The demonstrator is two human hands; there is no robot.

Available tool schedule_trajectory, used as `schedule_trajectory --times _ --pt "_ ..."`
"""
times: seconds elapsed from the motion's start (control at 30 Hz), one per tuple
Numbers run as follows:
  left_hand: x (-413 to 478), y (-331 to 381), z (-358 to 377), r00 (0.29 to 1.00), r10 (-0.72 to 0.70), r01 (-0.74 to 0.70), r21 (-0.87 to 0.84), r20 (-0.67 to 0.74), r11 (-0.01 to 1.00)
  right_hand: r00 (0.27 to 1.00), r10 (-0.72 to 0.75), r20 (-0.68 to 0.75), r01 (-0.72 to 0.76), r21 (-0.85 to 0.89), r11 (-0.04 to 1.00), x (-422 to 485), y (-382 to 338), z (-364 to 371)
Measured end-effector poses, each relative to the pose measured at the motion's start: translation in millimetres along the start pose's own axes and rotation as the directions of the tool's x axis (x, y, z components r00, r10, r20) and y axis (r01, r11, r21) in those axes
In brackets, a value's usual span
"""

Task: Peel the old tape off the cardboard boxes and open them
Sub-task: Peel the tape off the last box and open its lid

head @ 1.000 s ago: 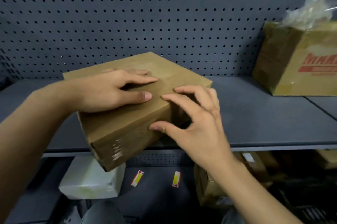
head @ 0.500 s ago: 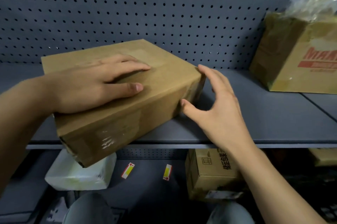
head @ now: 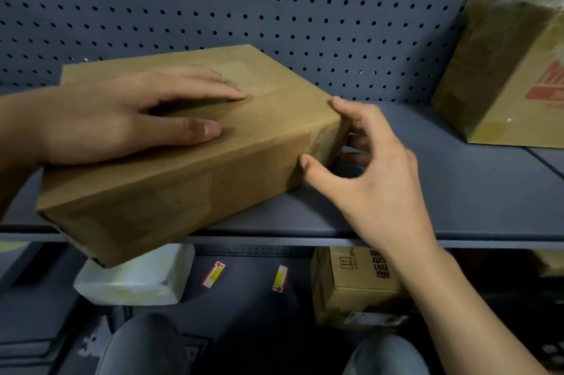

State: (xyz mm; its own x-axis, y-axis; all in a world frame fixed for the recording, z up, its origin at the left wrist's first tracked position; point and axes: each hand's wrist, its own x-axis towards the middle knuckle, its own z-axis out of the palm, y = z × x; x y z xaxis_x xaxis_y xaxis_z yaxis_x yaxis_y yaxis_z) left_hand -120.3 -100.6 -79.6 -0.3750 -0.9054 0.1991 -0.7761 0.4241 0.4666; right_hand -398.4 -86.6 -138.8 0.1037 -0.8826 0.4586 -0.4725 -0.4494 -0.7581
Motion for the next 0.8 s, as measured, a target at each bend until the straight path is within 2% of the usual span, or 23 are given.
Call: schedule_trajectory --times 0.33,0.5,0.8 --pt "-1.5 3.5 1.9 0.998 0.019 -0.022 -0.061 -0.056 0.998 1.000 -0.025 -0.017 0.026 0.089 0.996 0.7 2.3 0.9" --pt "-2.6 4.9 0.8 0.998 0.033 -0.037 -0.067 -0.054 0.997 0.999 -0.028 0.030 0.026 0.060 0.998 -0.9 3.2 -0.6" --pt "-4.9 7.1 -3.1 0.999 0.014 -0.017 -0.069 -0.042 0.997 0.997 -0.074 -0.008 0.075 0.102 0.992 -0.2 6.8 -0.1"
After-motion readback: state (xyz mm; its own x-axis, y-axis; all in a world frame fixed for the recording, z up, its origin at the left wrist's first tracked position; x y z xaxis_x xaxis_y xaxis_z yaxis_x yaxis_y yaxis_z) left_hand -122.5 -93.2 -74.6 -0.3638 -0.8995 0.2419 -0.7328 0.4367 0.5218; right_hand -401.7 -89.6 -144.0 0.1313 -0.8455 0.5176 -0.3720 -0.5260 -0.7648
